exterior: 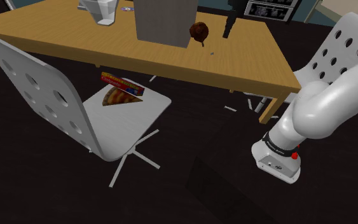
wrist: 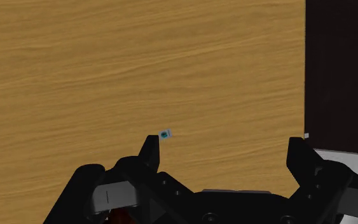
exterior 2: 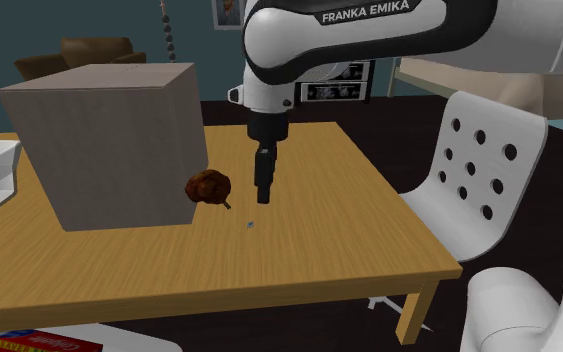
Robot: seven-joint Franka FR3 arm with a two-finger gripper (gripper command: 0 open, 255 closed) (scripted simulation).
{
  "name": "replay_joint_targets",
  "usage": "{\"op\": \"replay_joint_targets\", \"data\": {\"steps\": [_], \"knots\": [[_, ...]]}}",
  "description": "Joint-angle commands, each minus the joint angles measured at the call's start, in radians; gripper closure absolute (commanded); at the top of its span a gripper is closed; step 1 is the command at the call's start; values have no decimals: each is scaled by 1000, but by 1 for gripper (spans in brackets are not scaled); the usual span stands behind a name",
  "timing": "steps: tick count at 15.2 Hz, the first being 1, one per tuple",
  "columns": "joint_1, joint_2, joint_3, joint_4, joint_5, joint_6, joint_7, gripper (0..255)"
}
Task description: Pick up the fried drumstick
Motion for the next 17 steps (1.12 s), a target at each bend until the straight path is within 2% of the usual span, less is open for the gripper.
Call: {"op": "replay_joint_targets", "data": {"steps": [1,6,10,17], "knots": [[12,71,-39,60,21,21,-101,0],[34,268,-107,241,118,43,-329,0],[23,420,-130,400,211,28,-485,0],[24,419,-126,306,215,120,-500,0]]}}
